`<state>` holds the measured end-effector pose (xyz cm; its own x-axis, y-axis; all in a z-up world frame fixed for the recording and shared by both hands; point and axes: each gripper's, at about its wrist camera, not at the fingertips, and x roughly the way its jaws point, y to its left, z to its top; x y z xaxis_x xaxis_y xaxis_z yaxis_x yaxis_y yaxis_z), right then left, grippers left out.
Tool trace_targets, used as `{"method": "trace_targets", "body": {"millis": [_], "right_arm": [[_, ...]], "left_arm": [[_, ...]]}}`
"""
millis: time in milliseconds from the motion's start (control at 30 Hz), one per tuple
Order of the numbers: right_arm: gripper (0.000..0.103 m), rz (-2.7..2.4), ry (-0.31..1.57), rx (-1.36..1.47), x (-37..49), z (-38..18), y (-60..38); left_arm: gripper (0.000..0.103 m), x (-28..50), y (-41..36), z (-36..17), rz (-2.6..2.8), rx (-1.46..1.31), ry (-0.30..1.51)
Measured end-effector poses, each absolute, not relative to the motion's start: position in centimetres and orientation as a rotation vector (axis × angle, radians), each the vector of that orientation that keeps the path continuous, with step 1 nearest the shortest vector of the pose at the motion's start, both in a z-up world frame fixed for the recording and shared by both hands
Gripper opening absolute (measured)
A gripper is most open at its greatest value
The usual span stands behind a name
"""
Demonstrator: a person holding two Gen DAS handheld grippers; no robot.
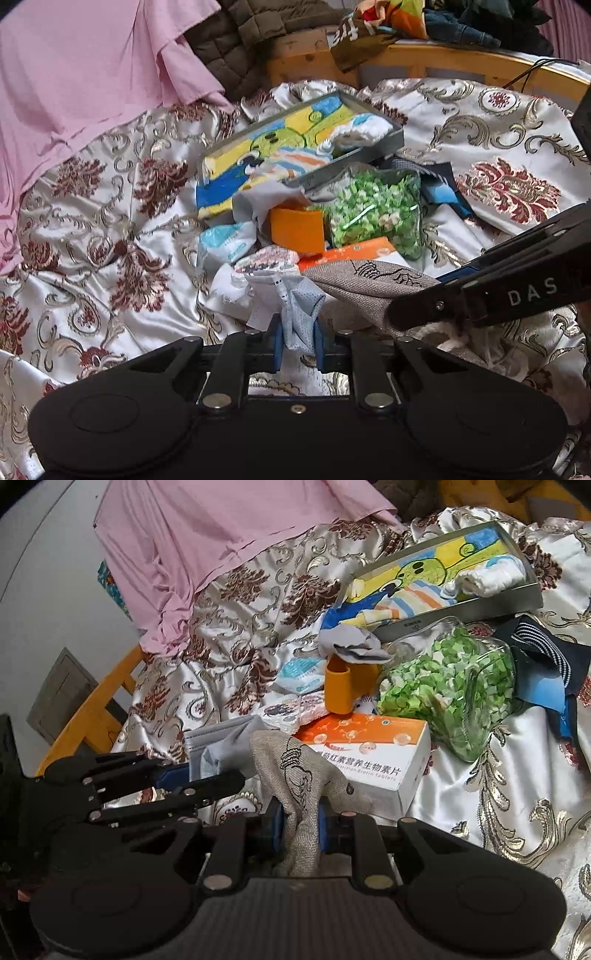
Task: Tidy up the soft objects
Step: 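Lift the grey mask with the left tool while the right tool lifts the beige bag, then carry the grey mask and beige bag over the frog-picture tray with both tools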
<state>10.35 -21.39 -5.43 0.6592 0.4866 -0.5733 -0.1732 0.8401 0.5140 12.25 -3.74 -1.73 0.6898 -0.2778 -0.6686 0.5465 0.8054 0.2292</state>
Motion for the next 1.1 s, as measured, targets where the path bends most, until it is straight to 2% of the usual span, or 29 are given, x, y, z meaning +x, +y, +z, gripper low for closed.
{"method": "trace_targets", "body": {"millis": [467, 800, 1100], "right_arm": [[0.021, 0.356, 0.604, 0.473, 9.2, -2.9, -23.5], [0.021, 0.349, 0.591, 0.462, 9.5, -2.5, -23.7], [0.021, 0.344, 0.466, 0.323, 12.5, 2.0, -25.8]], "left_arm": [[0.017, 10.2, -3.8, 0.6, -0.517, 0.378, 0.487], [0.017, 10.3, -3.8, 0.9, -0.492, 0.355, 0.45], [0.017, 14.9, -4.5, 3.4, -0.457, 0.189, 0.439]]}}
